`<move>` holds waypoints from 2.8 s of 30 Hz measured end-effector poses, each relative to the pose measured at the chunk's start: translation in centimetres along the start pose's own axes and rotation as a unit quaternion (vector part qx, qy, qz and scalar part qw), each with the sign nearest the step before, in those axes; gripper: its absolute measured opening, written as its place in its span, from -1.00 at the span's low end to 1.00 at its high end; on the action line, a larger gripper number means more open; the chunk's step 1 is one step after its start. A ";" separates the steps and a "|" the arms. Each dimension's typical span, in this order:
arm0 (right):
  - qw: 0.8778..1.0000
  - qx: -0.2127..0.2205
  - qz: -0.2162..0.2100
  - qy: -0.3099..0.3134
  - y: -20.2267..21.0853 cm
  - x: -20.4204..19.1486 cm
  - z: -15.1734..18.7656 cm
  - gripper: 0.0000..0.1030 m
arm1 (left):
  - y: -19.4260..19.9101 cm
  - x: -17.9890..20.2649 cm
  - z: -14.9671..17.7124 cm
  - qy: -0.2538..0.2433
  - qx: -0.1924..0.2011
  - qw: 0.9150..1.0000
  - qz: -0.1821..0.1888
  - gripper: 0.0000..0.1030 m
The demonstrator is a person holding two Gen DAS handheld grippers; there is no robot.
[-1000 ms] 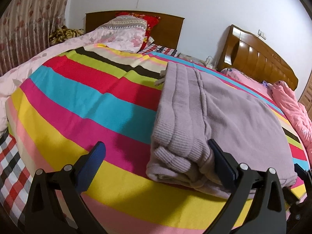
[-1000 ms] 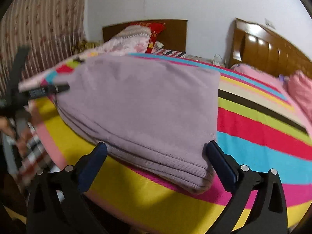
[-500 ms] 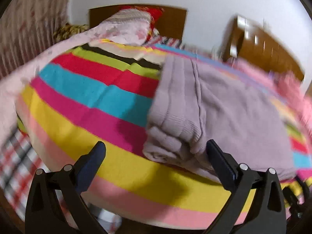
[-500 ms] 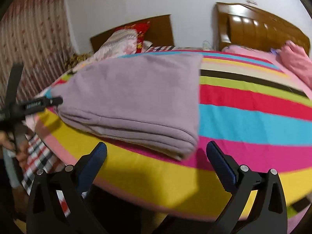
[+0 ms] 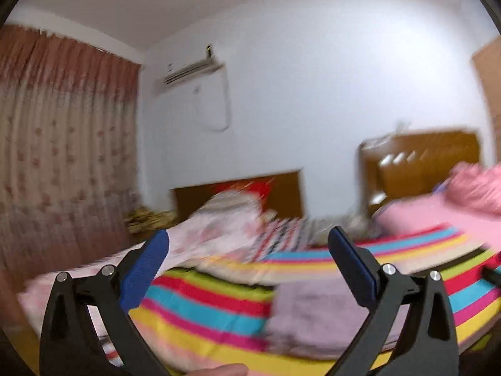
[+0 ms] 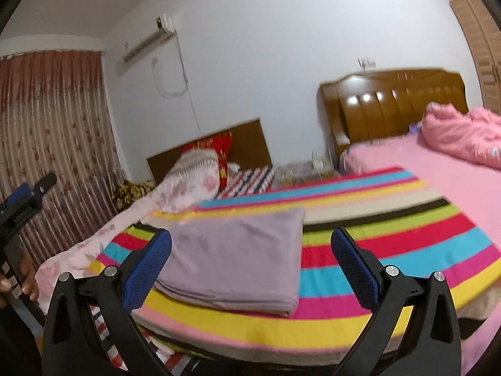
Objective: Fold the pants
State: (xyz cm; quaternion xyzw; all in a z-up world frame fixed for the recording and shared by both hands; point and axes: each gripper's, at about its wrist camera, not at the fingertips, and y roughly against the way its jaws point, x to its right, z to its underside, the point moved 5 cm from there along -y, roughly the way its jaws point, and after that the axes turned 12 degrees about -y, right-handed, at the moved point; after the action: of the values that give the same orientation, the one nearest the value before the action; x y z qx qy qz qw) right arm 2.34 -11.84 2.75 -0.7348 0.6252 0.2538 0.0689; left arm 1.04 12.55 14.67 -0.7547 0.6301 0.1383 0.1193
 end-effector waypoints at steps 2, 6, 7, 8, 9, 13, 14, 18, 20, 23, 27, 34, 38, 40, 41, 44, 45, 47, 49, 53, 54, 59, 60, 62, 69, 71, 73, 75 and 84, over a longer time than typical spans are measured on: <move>0.999 -0.005 0.012 0.035 0.3 -0.7 0.5 0.92 | -0.1 0.6 0.8 0.032 -0.017 0.999 0.019 0.97; 0.999 -0.022 0.018 0.044 0.5 -1.0 2.9 0.92 | -1.9 2.5 5.5 0.088 -0.117 0.989 0.039 0.97; 0.999 -0.030 0.017 0.039 0.4 -1.0 3.6 0.92 | -2.1 3.0 6.4 0.093 -0.129 0.986 0.044 0.97; 0.999 -0.039 0.018 0.033 0.1 -0.9 4.4 0.92 | -2.1 3.4 7.3 0.093 -0.142 0.984 0.048 0.97; 0.998 -0.052 0.020 0.024 -0.2 -0.7 5.5 0.92 | -2.1 4.2 8.3 0.082 -0.161 0.982 0.050 0.97; 0.995 -0.087 0.034 0.026 -1.1 -0.2 8.4 0.92 | -2.2 5.6 11.6 0.068 -0.204 0.975 0.056 0.97; 0.994 -0.095 0.037 0.029 -1.3 0.0 8.9 0.92 | -2.5 5.7 12.3 0.070 -0.212 0.973 0.054 0.97; 0.992 -0.112 0.049 0.019 -1.6 1.1 9.6 0.92 | -1.6 6.4 15.0 0.066 -0.234 0.968 0.057 0.97; 0.992 -0.111 0.054 0.010 -1.6 1.6 9.5 0.92 | -1.1 6.8 15.7 0.059 -0.239 0.967 0.062 0.97; 0.992 -0.110 0.055 0.009 -1.6 1.6 9.4 0.92 | -1.0 7.6 16.2 0.049 -0.239 0.967 0.074 0.97; 0.993 -0.106 0.054 0.020 -1.4 1.2 9.5 0.92 | -1.1 8.1 16.1 0.040 -0.229 0.969 0.084 0.97; 0.993 -0.103 0.057 0.015 -1.3 2.0 9.2 0.92 | -1.0 8.9 15.7 0.034 -0.229 0.968 0.097 0.97; 0.993 -0.103 0.057 0.019 -1.3 1.8 9.3 0.92 | -1.0 9.0 15.7 0.034 -0.228 0.968 0.102 0.97; 0.993 -0.103 0.057 0.022 -1.3 1.7 9.3 0.92 | -1.0 9.0 15.7 0.035 -0.229 0.967 0.103 0.97; 0.993 -0.103 0.058 0.024 -1.3 1.6 9.3 0.92 | -1.0 9.0 15.7 0.036 -0.229 0.967 0.103 0.97; 0.993 -0.102 0.059 0.031 -1.3 1.5 9.3 0.92 | -1.0 9.0 15.8 0.037 -0.230 0.967 0.104 0.97; 0.992 -0.102 0.059 0.034 -1.3 1.4 9.3 0.92 | -1.1 9.0 15.8 0.038 -0.230 0.967 0.104 0.97; 0.992 -0.102 0.059 0.035 -1.4 1.3 9.3 0.92 | -1.0 9.0 15.8 0.039 -0.232 0.966 0.103 0.97; 0.992 -0.102 0.059 0.035 -1.4 1.4 9.3 0.92 | -1.0 9.1 15.8 0.039 -0.232 0.966 0.103 0.97; 0.992 -0.102 0.059 0.035 -1.4 1.5 9.2 0.92 | -1.0 9.2 15.8 0.038 -0.231 0.967 0.103 0.97; 0.992 -0.102 0.059 0.035 -1.4 1.5 9.2 0.92 | -1.0 9.2 15.8 0.038 -0.231 0.967 0.103 0.97; 0.992 -0.102 0.059 0.035 -1.4 1.5 9.2 0.92 | -1.0 9.2 15.8 0.039 -0.231 0.967 0.102 0.97; 0.992 -0.102 0.059 0.035 -1.4 1.5 9.2 0.92 | -1.0 9.1 15.8 0.039 -0.231 0.967 0.103 0.97; 0.992 -0.103 0.059 0.035 -1.4 1.5 9.2 0.92 | -1.1 9.1 15.9 0.039 -0.232 0.967 0.102 0.97; 0.992 -0.102 0.059 0.035 -1.4 1.5 9.2 0.92 | -1.0 9.2 16.0 0.040 -0.232 0.967 0.101 0.97; 0.992 -0.103 0.059 0.035 -1.4 1.5 9.2 0.92 | -1.0 9.3 16.0 0.040 -0.233 0.966 0.101 0.97; 0.992 -0.103 0.059 0.035 -1.4 1.5 9.2 0.92 | -1.0 9.3 15.9 0.039 -0.233 0.967 0.101 0.97; 0.992 -0.103 0.059 0.035 -1.4 1.5 9.2 0.92 | -0.9 9.3 16.0 0.040 -0.234 0.966 0.100 0.97; 0.992 -0.104 0.061 0.034 -1.4 1.3 9.3 0.92 | -0.7 9.4 16.1 0.040 -0.236 0.966 0.098 0.97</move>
State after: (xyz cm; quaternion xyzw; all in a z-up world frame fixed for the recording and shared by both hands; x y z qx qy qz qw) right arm 1.14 -8.80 -6.20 -0.7069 0.6408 0.2960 -0.0444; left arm 2.38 9.71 -3.70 -0.7008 0.6551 0.2633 -0.1017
